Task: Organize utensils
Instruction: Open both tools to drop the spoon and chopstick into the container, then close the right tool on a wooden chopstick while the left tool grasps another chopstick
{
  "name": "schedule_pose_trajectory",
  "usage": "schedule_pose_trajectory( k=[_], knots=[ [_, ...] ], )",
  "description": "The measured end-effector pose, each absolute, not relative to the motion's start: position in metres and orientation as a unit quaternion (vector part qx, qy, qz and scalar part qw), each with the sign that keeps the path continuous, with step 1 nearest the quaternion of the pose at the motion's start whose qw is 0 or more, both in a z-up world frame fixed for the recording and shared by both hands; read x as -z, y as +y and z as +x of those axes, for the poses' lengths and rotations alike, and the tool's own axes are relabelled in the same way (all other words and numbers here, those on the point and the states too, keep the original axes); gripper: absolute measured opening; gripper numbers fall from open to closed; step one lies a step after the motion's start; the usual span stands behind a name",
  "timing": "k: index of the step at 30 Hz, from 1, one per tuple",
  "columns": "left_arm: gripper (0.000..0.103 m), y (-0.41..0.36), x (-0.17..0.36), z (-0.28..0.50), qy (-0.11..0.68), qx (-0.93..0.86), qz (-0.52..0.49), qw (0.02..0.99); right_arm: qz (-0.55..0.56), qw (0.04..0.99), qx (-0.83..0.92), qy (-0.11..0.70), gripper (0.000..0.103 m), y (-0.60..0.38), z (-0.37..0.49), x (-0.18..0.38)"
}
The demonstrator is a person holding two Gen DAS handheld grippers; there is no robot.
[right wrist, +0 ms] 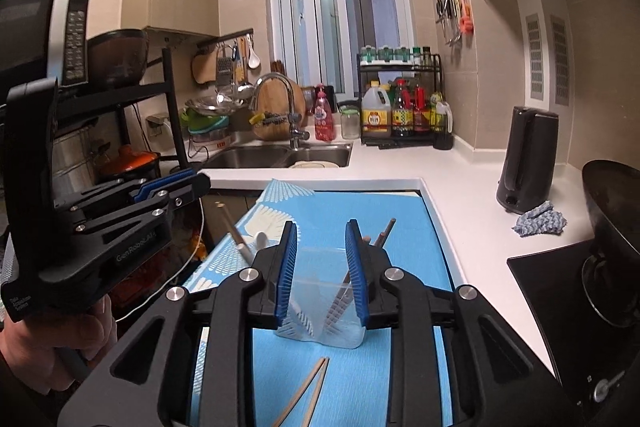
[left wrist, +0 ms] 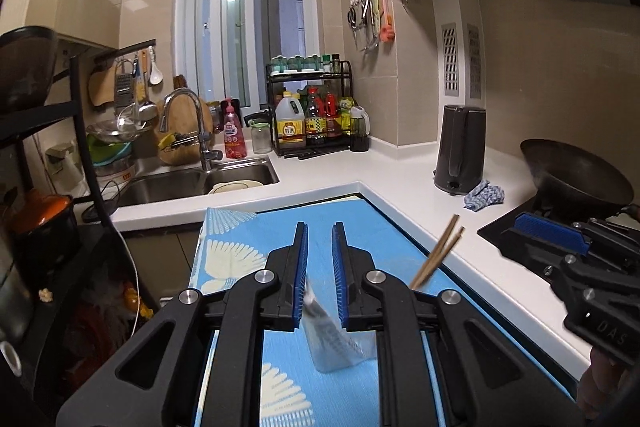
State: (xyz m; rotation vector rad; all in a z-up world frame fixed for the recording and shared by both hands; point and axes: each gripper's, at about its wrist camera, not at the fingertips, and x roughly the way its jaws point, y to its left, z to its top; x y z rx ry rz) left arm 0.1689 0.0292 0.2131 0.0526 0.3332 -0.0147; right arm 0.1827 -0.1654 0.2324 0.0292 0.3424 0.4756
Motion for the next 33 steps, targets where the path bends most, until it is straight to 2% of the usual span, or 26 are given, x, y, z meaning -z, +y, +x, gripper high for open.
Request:
schedule_pose_trajectory(
  k=[5, 9, 20, 24, 30, 32, 33],
  knots=[
    [0.013, 0.037, -0.189, 0.125, 0.178, 0.004, 0.0, 0.984, 0.034, 0.957, -0.237, 0.161, 0.026, -0.179, 0.138, -0.22],
    [0.013, 0.038, -0.155, 0.096, 0.205, -0.004, -0.014, 0.979, 0.049, 0.956, -0.23, 0.178, 0.026, -0.184, 0.108, -0.188],
    [0.013, 0.052, -0.048, 0.057, 0.32, -0.039, -0.067, 0.944, 0.038, 0.927, -0.21, 0.307, 0.025, -0.171, 0.082, -0.062],
    [0.013, 0.057, -0.039, 0.057, 0.328, -0.045, -0.072, 0.941, 0.024, 0.913, -0.213, 0.346, 0.034, -0.164, 0.082, -0.031],
    [0.013, 0.049, -0.029, 0.056, 0.337, -0.017, -0.093, 0.937, -0.004, 0.904, -0.218, 0.369, 0.034, -0.151, 0.081, -0.017],
    [0.013, 0.038, -0.025, 0.057, 0.343, 0.004, -0.088, 0.935, -0.014, 0.901, -0.208, 0.38, 0.03, -0.15, 0.082, -0.011],
    [0.015, 0.029, -0.023, 0.059, 0.345, 0.019, -0.085, 0.935, -0.016, 0.902, -0.205, 0.379, 0.024, -0.15, 0.081, -0.01]
  ],
)
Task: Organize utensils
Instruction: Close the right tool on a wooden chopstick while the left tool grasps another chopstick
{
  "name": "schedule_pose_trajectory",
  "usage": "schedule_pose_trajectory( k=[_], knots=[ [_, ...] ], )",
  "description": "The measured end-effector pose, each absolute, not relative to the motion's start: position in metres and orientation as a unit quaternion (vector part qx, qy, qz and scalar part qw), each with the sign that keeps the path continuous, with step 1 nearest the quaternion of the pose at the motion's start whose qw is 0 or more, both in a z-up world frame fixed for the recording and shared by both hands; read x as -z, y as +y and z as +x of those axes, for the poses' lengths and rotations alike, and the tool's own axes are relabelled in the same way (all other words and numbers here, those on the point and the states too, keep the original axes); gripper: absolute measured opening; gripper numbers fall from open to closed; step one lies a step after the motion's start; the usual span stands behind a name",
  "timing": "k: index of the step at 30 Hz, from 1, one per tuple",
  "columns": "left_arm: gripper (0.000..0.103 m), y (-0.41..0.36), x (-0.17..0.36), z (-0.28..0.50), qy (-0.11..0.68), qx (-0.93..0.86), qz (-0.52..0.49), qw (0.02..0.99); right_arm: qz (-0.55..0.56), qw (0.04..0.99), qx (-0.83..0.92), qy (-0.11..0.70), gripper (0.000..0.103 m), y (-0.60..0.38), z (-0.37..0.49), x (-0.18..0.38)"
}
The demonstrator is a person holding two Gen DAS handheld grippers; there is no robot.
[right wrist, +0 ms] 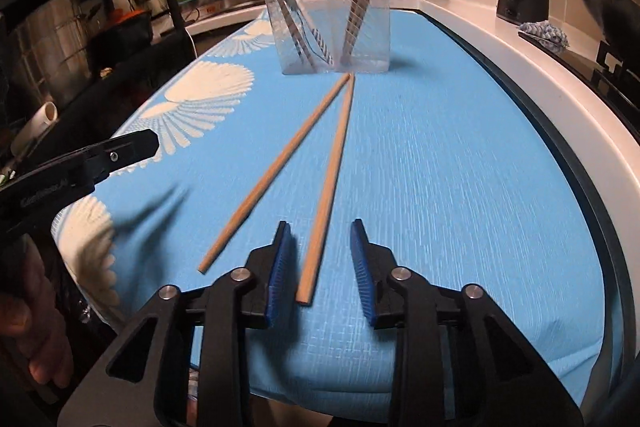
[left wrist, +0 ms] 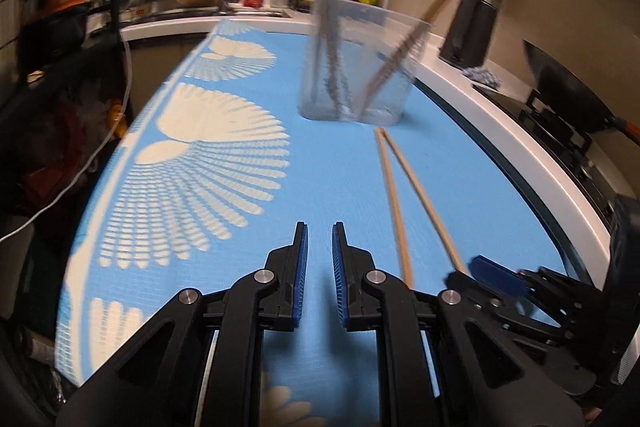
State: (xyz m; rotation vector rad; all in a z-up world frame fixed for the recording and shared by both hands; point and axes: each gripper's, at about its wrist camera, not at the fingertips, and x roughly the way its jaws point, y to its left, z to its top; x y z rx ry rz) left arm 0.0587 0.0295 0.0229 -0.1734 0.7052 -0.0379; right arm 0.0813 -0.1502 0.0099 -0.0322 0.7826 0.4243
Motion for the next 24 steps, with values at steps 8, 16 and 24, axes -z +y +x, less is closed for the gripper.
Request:
schedule_pose_trajectory(
  k=[8, 16, 24],
  knots=[
    [0.052, -0.023, 0.003, 0.074, 0.381, 0.079, -0.057, 0.92, -0.003, 0.917, -0.151, 0.368, 0.007, -0.182, 0.084, -0.015],
    [0.017, -0.051, 0.007, 0.07, 0.365, 0.05, 0.025, 0.929, 0.007, 0.915, -0.139, 0.377, 0.007, -0.205, 0.093, -0.01],
    [0.007, -0.012, 0.001, 0.065, 0.354, -0.011, -0.011, 0.935, 0.015, 0.911, -0.158, 0.382, 0.007, -0.196, 0.091, -0.011]
  ],
)
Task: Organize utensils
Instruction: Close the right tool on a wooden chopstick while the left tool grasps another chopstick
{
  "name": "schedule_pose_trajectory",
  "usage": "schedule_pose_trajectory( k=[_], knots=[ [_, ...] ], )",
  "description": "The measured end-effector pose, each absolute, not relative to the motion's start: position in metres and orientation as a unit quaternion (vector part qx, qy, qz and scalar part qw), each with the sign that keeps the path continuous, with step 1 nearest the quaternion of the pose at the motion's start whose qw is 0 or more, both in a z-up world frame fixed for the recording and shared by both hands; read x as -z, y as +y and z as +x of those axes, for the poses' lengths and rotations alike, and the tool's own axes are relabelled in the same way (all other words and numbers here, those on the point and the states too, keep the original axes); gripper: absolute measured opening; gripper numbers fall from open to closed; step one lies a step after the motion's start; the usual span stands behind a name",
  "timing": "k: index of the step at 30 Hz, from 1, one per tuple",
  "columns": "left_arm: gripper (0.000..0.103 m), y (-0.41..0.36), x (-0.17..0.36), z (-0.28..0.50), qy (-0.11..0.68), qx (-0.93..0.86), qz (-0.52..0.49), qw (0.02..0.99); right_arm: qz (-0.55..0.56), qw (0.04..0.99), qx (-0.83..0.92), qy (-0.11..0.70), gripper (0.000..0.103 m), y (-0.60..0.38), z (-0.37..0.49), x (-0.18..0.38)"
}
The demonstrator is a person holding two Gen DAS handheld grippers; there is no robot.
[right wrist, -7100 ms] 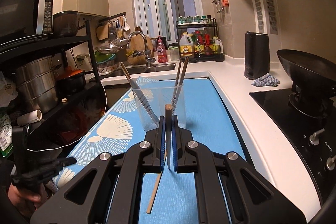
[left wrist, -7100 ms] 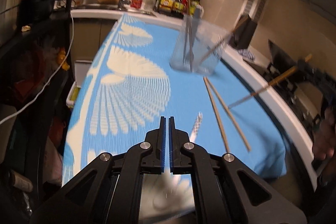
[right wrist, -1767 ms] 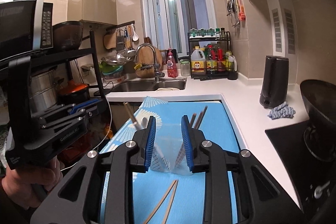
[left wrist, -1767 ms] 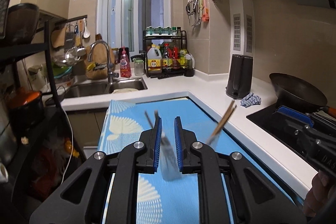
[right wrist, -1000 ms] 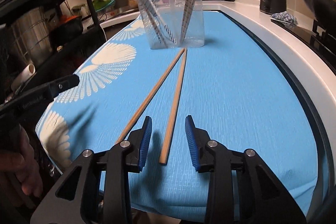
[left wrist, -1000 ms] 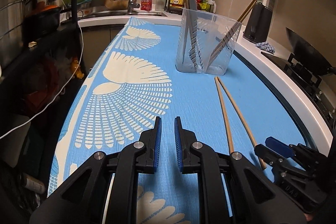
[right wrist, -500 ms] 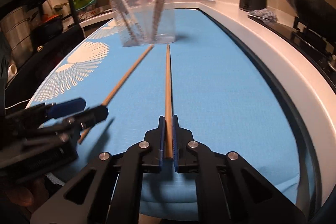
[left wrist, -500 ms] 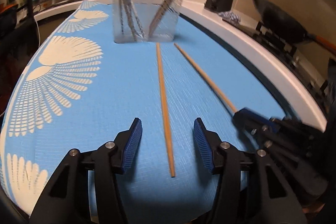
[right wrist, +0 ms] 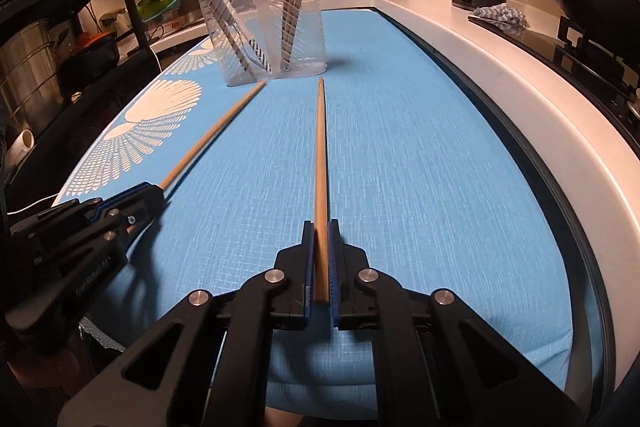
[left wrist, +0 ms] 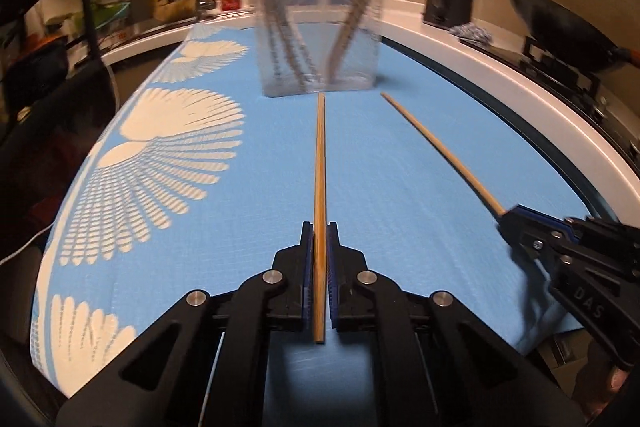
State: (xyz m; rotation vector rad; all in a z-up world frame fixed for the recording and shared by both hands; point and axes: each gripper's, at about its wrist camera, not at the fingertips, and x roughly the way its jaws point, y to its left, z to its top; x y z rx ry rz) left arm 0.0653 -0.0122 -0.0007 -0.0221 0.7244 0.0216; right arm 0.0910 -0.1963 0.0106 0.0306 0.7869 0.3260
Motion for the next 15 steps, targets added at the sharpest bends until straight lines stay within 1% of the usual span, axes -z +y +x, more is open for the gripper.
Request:
schedule_pose_trajectory(
  k=[4, 15],
  knots=[
    [0.007, -0.005, 0.006, 0.063, 0.36, -0.016, -0.02, 0.932, 0.014, 0.911, -0.155, 0.383, 0.008, -0.195, 0.091, -0.008],
    [0.008, -0.006, 0.009, 0.054, 0.344, -0.035, -0.011, 0.938, 0.006, 0.915, -0.153, 0.374, 0.008, -0.194, 0.09, -0.008]
  ],
)
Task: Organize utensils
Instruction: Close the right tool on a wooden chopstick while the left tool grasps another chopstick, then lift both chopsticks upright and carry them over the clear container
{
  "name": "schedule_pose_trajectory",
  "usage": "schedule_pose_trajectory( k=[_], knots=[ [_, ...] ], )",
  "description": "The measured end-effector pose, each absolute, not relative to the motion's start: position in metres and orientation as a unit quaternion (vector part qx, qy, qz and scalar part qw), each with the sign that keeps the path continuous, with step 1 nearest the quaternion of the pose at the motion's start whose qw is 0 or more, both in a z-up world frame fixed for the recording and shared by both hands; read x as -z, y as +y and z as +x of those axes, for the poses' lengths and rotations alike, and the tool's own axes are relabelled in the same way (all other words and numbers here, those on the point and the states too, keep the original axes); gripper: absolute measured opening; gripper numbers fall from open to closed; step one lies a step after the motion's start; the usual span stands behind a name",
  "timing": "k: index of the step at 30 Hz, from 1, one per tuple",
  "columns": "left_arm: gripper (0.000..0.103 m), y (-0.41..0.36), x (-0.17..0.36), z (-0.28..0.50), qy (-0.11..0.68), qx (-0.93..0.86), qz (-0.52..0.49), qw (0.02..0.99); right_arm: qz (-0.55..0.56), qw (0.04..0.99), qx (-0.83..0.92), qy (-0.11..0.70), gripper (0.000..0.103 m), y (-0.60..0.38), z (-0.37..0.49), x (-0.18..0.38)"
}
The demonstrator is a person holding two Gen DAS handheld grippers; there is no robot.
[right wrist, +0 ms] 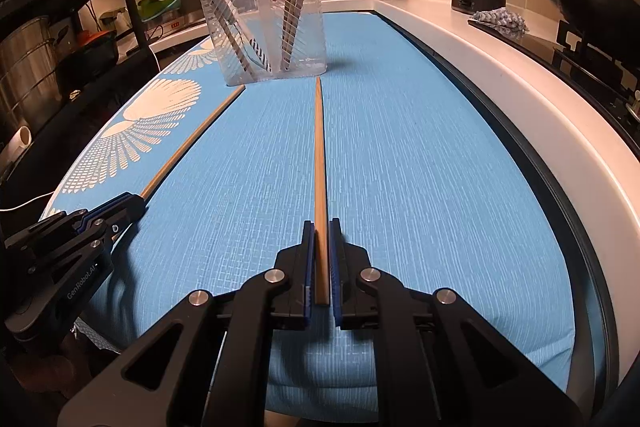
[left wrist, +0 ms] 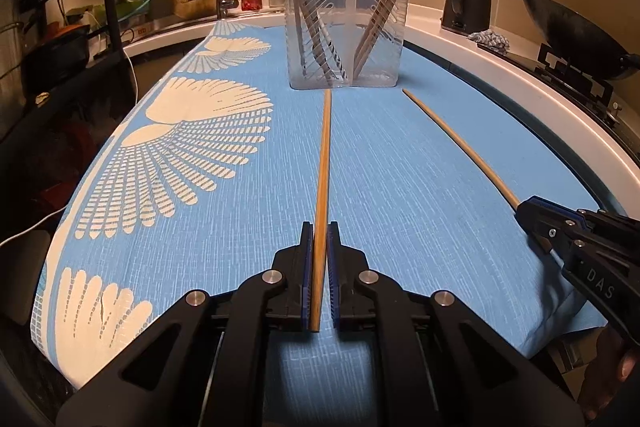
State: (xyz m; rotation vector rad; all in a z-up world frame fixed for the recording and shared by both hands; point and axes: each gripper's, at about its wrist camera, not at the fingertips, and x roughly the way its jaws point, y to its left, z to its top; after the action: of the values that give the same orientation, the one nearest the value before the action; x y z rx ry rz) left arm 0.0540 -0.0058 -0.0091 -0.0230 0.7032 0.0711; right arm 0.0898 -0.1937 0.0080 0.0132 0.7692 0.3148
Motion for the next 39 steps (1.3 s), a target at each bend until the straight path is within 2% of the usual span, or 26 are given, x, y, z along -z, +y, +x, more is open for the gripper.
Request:
schedule_pose_trajectory(
  k=[10, 17, 29, 39],
  knots=[
    [0.007, -0.006, 0.004, 0.054, 0.335, -0.029, -0.013, 0.942, 0.006, 0.915, -0.155, 0.373, 0.006, -0.196, 0.091, -0.014],
    [0.007, -0.008, -0.021, 0.04, 0.298, -0.025, 0.0, 0.954, 0.005, 0.928, -0.159, 0.336, 0.006, -0.201, 0.083, -0.05],
    [0.007, 0.013, -0.094, 0.029, 0.211, -0.017, -0.007, 0.977, 0.001, 0.95, -0.168, 0.262, 0.006, -0.208, 0.075, -0.126],
    [0.007, 0.026, -0.133, 0.055, 0.193, -0.005, -0.012, 0.981, 0.0, 0.955, -0.19, 0.227, 0.006, -0.198, 0.099, -0.172]
  ],
)
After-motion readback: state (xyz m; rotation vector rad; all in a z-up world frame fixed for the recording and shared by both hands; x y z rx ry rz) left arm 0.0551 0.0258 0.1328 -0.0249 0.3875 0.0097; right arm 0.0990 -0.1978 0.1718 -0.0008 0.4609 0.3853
